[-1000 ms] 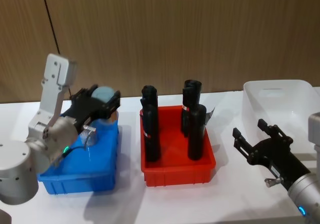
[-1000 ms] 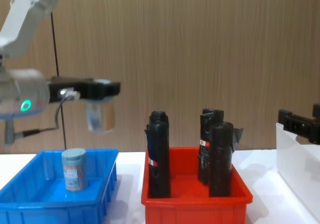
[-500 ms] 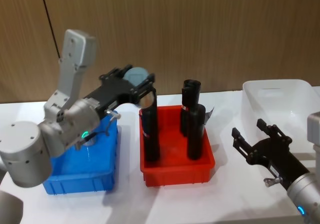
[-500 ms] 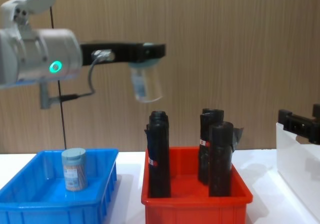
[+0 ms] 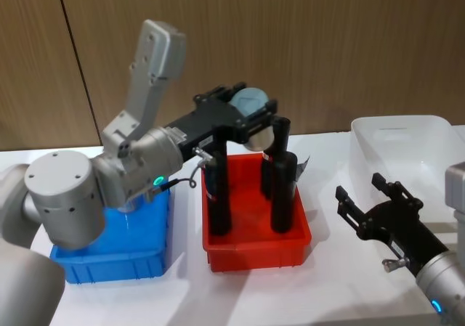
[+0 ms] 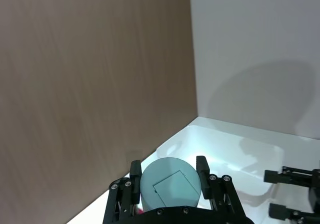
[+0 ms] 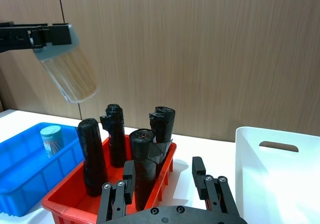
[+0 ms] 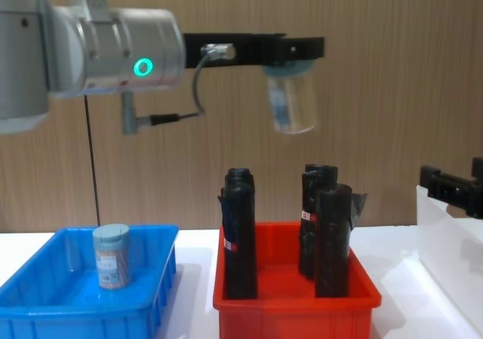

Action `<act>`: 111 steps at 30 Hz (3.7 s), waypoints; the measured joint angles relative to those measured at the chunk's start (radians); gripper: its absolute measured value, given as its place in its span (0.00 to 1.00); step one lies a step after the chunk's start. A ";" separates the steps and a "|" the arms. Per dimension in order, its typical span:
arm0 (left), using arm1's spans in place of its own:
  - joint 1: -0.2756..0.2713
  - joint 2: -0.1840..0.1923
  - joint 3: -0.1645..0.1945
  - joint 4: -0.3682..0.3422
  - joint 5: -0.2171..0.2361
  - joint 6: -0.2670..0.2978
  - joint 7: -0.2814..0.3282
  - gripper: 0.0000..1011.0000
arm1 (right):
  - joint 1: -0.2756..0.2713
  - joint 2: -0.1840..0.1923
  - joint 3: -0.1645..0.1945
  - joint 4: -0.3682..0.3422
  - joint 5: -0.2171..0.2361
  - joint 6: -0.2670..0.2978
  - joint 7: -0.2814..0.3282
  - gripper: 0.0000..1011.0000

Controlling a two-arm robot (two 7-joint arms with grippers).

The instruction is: Pick the cotton swabs from the blue box and place them into the white box.

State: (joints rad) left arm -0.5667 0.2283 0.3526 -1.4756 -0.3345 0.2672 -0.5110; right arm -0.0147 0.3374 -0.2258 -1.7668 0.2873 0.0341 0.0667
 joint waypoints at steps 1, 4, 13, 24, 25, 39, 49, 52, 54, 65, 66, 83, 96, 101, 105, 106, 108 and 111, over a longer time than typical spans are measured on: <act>-0.005 -0.004 0.002 0.003 0.001 0.001 -0.005 0.66 | 0.000 0.000 0.000 0.000 0.000 0.000 0.000 0.70; -0.017 -0.013 0.009 0.014 0.006 0.005 -0.024 0.66 | 0.000 0.000 0.000 0.000 0.000 0.000 0.000 0.70; -0.041 -0.032 0.022 0.033 0.015 0.011 -0.057 0.66 | 0.000 0.000 0.000 0.000 0.000 0.000 0.000 0.70; -0.053 -0.042 0.028 0.042 0.019 0.015 -0.074 0.66 | 0.002 -0.001 0.000 0.000 -0.001 0.001 0.004 0.70; -0.054 -0.043 0.029 0.043 0.019 0.016 -0.076 0.66 | 0.003 -0.001 0.000 0.000 -0.003 0.003 0.006 0.70; -0.060 -0.047 0.032 0.048 0.021 0.017 -0.084 0.66 | 0.050 -0.006 -0.004 0.001 -0.059 0.055 0.078 0.70; -0.061 -0.048 0.033 0.049 0.022 0.018 -0.086 0.66 | 0.087 -0.011 -0.005 -0.001 -0.094 0.073 0.124 0.70; -0.061 -0.048 0.033 0.049 0.022 0.018 -0.086 0.66 | 0.097 -0.013 -0.005 -0.002 -0.101 0.076 0.136 0.73; -0.061 -0.048 0.033 0.049 0.022 0.018 -0.087 0.66 | 0.102 -0.014 -0.005 -0.003 -0.105 0.077 0.142 0.79; -0.062 -0.049 0.033 0.050 0.022 0.018 -0.088 0.66 | 0.130 -0.025 -0.008 -0.002 -0.125 0.080 0.164 0.99; -0.062 -0.049 0.033 0.050 0.022 0.018 -0.088 0.66 | 0.132 -0.026 -0.008 -0.001 -0.127 0.080 0.165 0.99; -0.062 -0.049 0.033 0.050 0.022 0.018 -0.088 0.66 | 0.192 -0.058 -0.018 0.045 -0.142 0.085 0.211 0.99; -0.062 -0.049 0.033 0.050 0.022 0.018 -0.087 0.66 | 0.241 -0.084 -0.024 0.095 -0.142 0.079 0.244 0.99; -0.062 -0.049 0.033 0.050 0.022 0.018 -0.087 0.66 | 0.257 -0.093 -0.026 0.112 -0.142 0.071 0.251 0.99; -0.062 -0.049 0.033 0.050 0.022 0.018 -0.087 0.66 | 0.269 -0.099 -0.026 0.125 -0.139 0.064 0.255 0.99; -0.062 -0.049 0.033 0.050 0.022 0.018 -0.087 0.66 | 0.272 -0.100 -0.027 0.128 -0.138 0.063 0.256 0.99; -0.062 -0.049 0.033 0.050 0.022 0.018 -0.087 0.66 | 0.278 -0.104 -0.027 0.136 -0.135 0.058 0.256 0.99; -0.062 -0.049 0.033 0.050 0.022 0.018 -0.087 0.66 | 0.287 -0.108 -0.027 0.147 -0.133 0.054 0.258 0.99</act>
State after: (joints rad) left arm -0.6287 0.1796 0.3855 -1.4260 -0.3127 0.2847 -0.5983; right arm 0.2721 0.2293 -0.2531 -1.6201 0.1542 0.0880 0.3251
